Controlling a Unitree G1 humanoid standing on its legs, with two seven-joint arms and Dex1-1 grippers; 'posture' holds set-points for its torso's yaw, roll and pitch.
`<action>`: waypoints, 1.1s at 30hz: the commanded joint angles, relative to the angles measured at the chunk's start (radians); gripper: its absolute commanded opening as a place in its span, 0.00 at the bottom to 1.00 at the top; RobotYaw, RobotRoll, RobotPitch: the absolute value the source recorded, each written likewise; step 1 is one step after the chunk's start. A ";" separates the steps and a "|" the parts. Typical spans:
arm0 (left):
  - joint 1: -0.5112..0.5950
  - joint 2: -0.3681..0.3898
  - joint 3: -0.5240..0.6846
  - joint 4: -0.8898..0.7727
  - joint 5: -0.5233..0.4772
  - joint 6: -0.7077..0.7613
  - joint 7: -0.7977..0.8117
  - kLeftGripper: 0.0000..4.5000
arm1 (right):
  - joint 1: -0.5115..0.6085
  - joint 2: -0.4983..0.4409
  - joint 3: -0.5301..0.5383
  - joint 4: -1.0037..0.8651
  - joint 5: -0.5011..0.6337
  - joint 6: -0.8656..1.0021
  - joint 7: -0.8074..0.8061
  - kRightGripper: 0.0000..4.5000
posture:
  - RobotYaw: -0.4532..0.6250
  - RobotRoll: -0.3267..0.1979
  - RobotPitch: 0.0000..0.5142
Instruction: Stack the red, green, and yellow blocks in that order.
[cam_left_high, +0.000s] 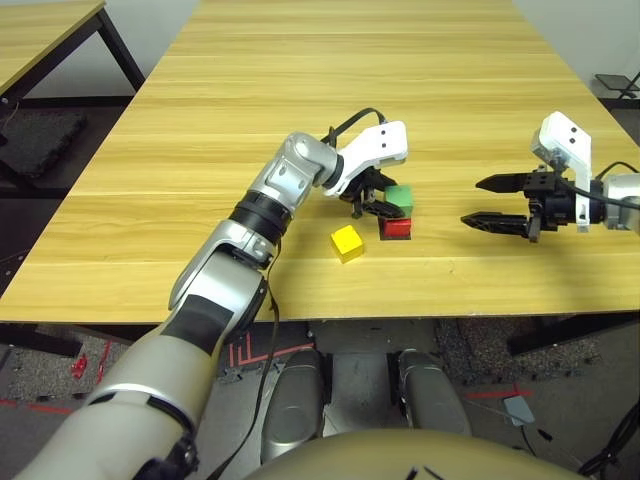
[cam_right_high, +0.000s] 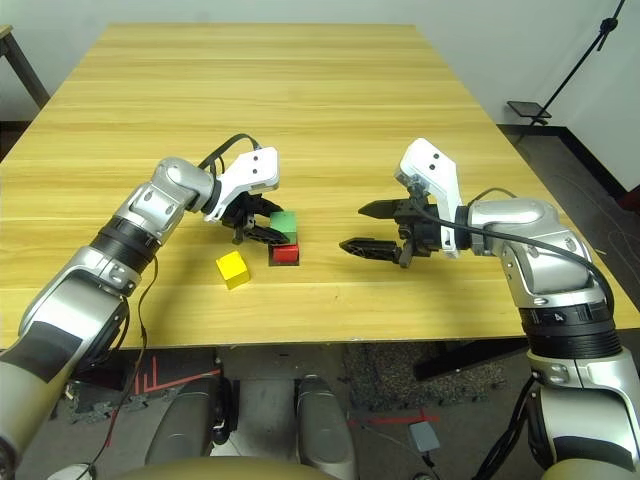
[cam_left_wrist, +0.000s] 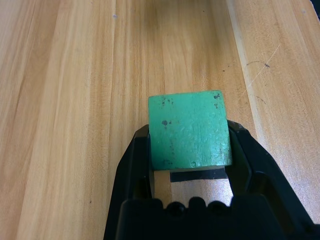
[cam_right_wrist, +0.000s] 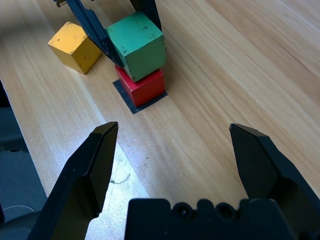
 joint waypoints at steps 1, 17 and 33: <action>-0.006 -0.004 0.010 -0.009 0.001 -0.001 -0.005 0.47 | 0.012 -0.011 -0.013 -0.016 0.014 0.000 -0.003 1.00 | 0.47 0.52 0.16; 0.027 -0.010 0.003 -0.085 -0.007 0.035 -0.017 0.47 | 0.001 -0.007 -0.003 -0.010 0.012 0.009 -0.007 1.00 | 0.47 0.52 0.19; 0.045 0.010 -0.003 -0.105 0.010 0.049 -0.010 0.68 | -0.016 -0.013 -0.003 -0.012 0.014 0.028 -0.005 1.00 | 0.48 0.49 0.19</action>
